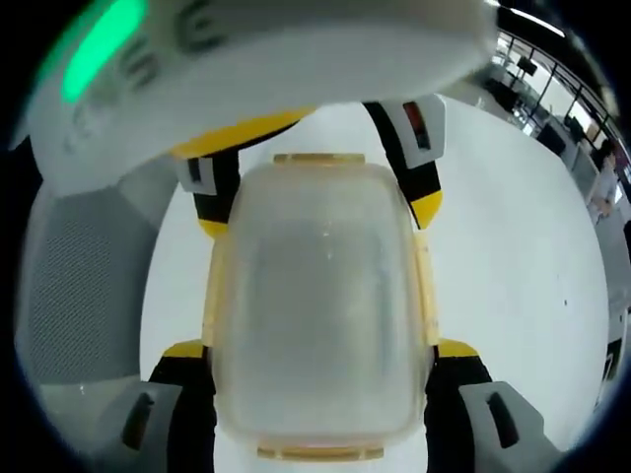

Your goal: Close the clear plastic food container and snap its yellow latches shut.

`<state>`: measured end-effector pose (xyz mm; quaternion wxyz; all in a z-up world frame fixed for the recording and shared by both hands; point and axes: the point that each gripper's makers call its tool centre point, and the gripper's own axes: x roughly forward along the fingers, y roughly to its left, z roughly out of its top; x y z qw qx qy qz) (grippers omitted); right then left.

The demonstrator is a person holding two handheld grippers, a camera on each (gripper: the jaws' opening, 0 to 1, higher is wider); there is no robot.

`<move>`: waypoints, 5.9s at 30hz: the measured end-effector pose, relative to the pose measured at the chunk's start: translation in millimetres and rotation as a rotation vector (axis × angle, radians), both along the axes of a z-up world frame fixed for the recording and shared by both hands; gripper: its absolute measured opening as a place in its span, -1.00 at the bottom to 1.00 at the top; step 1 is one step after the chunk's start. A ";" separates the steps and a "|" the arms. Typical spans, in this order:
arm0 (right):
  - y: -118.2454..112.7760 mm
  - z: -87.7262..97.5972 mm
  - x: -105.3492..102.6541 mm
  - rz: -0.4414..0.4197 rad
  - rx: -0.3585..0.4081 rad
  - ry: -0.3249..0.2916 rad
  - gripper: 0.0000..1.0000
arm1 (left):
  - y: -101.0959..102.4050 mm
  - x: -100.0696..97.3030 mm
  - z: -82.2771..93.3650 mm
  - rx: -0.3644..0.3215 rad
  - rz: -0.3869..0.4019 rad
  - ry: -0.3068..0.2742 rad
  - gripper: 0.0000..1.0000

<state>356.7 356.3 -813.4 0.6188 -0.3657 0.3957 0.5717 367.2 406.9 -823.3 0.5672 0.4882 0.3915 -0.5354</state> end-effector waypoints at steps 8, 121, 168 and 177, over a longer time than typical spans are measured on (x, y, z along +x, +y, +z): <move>2.0 0.4 1.1 -0.004 0.001 -0.003 0.79 | 1.9 1.9 0.3 -0.002 -0.003 0.001 0.84; -10.4 -2.1 60.7 -0.040 -0.023 -0.002 0.81 | -12.1 62.7 1.3 -0.048 -0.036 0.013 0.85; -9.9 0.7 77.3 -0.033 -0.008 -0.055 0.94 | -15.5 75.3 3.1 -0.063 -0.063 -0.007 0.88; -12.1 2.4 74.9 -0.026 -0.006 -0.056 1.00 | -21.0 73.9 7.5 -0.087 -0.054 -0.009 0.98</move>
